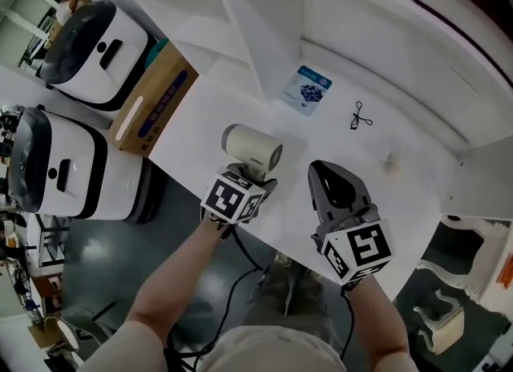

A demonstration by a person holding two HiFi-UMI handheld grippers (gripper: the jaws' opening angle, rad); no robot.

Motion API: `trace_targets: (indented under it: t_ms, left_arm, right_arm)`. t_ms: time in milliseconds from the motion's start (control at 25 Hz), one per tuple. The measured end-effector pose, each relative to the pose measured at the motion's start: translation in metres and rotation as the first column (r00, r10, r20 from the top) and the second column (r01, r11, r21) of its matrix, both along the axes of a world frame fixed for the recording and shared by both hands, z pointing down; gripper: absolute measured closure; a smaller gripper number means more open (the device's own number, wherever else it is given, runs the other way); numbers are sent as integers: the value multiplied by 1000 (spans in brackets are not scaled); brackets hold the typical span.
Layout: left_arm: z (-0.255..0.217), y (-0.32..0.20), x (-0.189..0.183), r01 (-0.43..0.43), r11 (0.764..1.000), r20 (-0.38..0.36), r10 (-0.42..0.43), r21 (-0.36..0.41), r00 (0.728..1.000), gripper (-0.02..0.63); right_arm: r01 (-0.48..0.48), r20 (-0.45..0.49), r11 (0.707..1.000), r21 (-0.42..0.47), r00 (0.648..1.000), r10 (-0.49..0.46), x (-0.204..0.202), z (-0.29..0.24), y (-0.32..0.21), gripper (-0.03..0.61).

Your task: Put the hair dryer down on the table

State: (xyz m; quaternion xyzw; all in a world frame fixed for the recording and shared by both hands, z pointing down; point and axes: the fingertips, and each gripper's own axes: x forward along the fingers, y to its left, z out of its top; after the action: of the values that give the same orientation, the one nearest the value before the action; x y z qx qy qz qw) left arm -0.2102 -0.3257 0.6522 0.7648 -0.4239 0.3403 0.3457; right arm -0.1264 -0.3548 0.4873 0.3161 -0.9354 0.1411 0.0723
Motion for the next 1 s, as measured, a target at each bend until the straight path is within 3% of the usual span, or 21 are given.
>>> trace_targets:
  t_ms: [120,320,600,1000]
  left_arm:
    - [30,4,-4,-37,995,6,38,-94,999,402]
    - [67,17,-16,-112,971,90,134,-209,987,402]
    - [97,20,-17,-149,952,127,188,-268,974,402]
    - [114,19,-18,-161,954,115,194,-252,974,402]
  right_arm:
    - [12,-3,999,-35,1000,-12,-10,22,-5,554]
    - [9,1,997,-82,1000,-9,-16,44,-3,554]
    - [-3,-11,990,-140,1000,2,-13,72,-9,554]
    - [17,-24,982,-189,999,-22,-17,90,-4,554]
